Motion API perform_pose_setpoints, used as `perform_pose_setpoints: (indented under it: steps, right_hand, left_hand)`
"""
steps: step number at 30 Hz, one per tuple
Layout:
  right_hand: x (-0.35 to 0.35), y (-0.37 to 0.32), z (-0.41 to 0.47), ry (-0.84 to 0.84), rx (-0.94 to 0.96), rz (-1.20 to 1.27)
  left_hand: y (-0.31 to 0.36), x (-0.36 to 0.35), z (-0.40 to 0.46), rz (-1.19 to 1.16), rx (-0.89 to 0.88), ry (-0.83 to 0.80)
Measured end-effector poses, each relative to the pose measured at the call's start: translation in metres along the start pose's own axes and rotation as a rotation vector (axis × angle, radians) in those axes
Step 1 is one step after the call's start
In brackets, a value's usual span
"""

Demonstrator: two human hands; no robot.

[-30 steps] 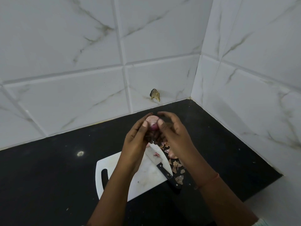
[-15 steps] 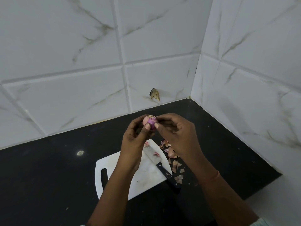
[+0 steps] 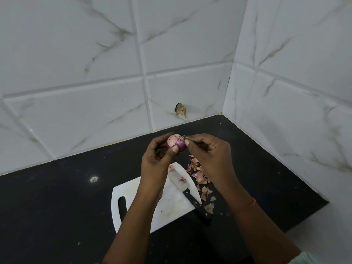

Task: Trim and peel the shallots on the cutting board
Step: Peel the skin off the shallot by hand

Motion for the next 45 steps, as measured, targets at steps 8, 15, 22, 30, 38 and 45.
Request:
perform_pose_setpoints:
  steps: [8,15,22,30,38,45]
  right_hand:
    - [-0.003,-0.003,-0.001,0.033,-0.068,0.111]
    - [-0.006,-0.009,-0.004,0.007,-0.071,0.149]
    - [-0.008,-0.005,-0.001,-0.001,-0.025,0.001]
    - [-0.009,0.000,0.002,-0.078,-0.038,-0.096]
    - [-0.003,0.001,0.003,-0.054,-0.185,0.031]
    - [-0.006,0.002,0.001,-0.023,-0.275,0.265]
  left_hand:
    - [0.001,0.000,0.000,-0.032,0.012,-0.003]
    - [-0.001,0.002,0.000,-0.046,-0.003,0.017]
    - [-0.001,0.001,0.001,-0.013,0.005,0.022]
    - [-0.002,0.001,-0.001,-0.013,0.044,0.001]
    - [-0.003,0.002,-0.001,-0.129,0.096,-0.017]
    - [-0.003,0.001,0.000,-0.204,0.140,-0.018]
Point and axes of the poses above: each hand's wrist, its own z-axis towards the middle knuckle, its own x-axis out of the back of the hand, y = z × x, the point moved 1 cm from there along z, towards the middle knuckle, and after that the axes turned 12 degrees about -y, right-handed, at the moved point
